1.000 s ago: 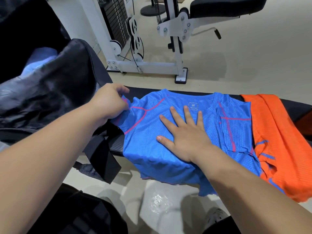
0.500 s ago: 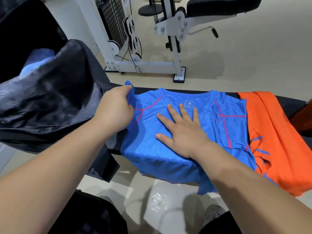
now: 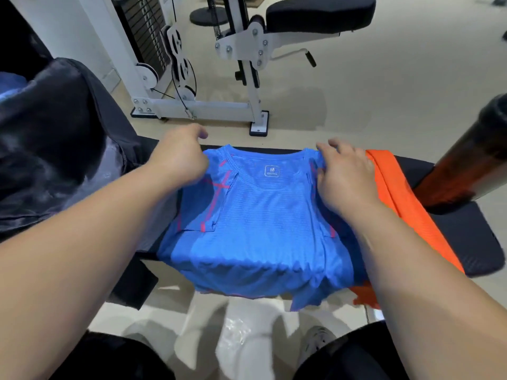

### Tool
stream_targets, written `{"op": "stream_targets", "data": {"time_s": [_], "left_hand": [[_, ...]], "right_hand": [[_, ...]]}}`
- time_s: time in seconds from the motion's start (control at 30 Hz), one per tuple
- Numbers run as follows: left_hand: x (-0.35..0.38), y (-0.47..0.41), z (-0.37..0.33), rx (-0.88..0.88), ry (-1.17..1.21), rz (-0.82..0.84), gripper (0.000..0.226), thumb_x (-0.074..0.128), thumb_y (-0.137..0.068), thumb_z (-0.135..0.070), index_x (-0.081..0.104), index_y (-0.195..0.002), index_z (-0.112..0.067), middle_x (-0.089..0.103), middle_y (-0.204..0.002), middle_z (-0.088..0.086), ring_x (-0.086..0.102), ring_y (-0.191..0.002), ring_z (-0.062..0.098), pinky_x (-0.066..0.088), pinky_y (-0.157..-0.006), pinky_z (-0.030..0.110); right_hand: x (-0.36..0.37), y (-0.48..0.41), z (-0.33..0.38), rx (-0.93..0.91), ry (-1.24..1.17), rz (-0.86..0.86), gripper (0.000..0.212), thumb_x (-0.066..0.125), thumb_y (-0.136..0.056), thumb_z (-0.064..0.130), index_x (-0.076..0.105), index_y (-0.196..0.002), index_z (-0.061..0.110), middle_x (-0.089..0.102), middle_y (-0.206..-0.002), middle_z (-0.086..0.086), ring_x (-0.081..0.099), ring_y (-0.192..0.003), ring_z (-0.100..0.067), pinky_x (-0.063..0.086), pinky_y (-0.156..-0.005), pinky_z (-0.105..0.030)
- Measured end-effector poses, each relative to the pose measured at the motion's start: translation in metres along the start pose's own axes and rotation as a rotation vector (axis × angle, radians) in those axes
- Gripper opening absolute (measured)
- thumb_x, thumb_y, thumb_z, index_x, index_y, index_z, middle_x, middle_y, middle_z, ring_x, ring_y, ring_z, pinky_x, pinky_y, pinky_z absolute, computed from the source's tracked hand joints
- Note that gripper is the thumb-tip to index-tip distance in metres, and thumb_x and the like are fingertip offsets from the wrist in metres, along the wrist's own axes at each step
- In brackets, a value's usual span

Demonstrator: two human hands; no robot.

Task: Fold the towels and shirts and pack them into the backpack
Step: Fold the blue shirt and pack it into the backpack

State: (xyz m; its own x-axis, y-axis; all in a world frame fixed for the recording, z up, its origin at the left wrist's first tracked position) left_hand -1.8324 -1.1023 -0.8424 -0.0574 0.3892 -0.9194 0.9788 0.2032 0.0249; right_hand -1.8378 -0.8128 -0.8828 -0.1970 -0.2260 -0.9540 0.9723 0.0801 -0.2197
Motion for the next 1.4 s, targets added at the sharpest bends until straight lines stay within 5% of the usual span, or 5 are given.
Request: {"op": "stream_targets", "data": {"time_s": [0.4, 0.7, 0.97, 1.13, 1.4], "left_hand": [[0.033, -0.059, 0.004, 0.146, -0.293, 0.360, 0.082, 0.090, -0.064, -0.035, 0.056, -0.135, -0.011, 0.064, -0.127, 0.009, 0.061, -0.111, 0.031, 0.051, -0.095, 0.037], [0.040, -0.075, 0.019, 0.138, -0.173, 0.473, 0.033, 0.094, -0.063, -0.029, 0.068, -0.073, -0.011, 0.064, -0.064, 0.001, 0.054, -0.058, 0.018, 0.040, -0.056, 0.025], [0.025, -0.085, 0.016, 0.304, -0.214, 0.475, 0.028, 0.090, -0.069, -0.019, 0.063, -0.064, -0.013, 0.062, -0.060, -0.001, 0.052, -0.056, 0.016, 0.039, -0.053, 0.026], [-0.001, -0.106, 0.001, 0.361, -0.329, 0.257, 0.029, 0.085, -0.074, -0.027, 0.060, -0.064, -0.016, 0.060, -0.062, 0.000, 0.054, -0.062, 0.022, 0.036, -0.053, 0.028], [-0.041, -0.129, -0.017, 0.508, -0.346, -0.189, 0.011, 0.074, -0.078, -0.021, 0.064, -0.084, -0.018, 0.061, -0.078, 0.008, 0.048, -0.074, 0.030, 0.044, -0.064, 0.036]], "right_hand": [[0.009, -0.064, -0.038, 0.013, 0.155, 0.498, 0.104, 0.085, -0.065, 0.058, 0.037, -0.152, 0.030, 0.058, -0.141, 0.001, 0.046, -0.133, -0.033, 0.041, -0.108, -0.041], [0.016, -0.068, -0.030, -0.148, 0.157, 0.610, 0.037, 0.082, -0.078, 0.041, 0.050, -0.072, 0.023, 0.053, -0.069, 0.007, 0.053, -0.076, -0.025, 0.032, -0.059, -0.028], [0.010, -0.083, -0.026, -0.281, 0.264, 0.680, 0.025, 0.078, -0.080, 0.041, 0.066, -0.087, 0.020, 0.057, -0.072, 0.005, 0.055, -0.078, -0.025, 0.037, -0.066, -0.028], [-0.010, -0.119, -0.028, -0.199, 0.340, 0.541, 0.039, 0.073, -0.087, 0.034, 0.044, -0.066, 0.020, 0.057, -0.073, -0.004, 0.052, -0.075, -0.030, 0.038, -0.063, -0.032], [-0.052, -0.152, -0.012, -0.190, 0.365, -0.033, 0.021, 0.064, -0.089, 0.034, 0.048, -0.079, 0.023, 0.050, -0.076, -0.006, 0.055, -0.091, -0.037, 0.029, -0.071, -0.037]]}}
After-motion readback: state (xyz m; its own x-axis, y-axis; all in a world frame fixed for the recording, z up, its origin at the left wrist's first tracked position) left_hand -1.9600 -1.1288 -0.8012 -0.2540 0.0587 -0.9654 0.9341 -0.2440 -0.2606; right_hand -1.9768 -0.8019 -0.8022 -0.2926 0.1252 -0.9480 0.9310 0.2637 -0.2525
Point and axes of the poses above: each hand's wrist, its own y-axis away from the middle knuckle, its own x-axis out of the palm, z = x × y, the point moved 4 cm from there along -y, towards the middle knuckle
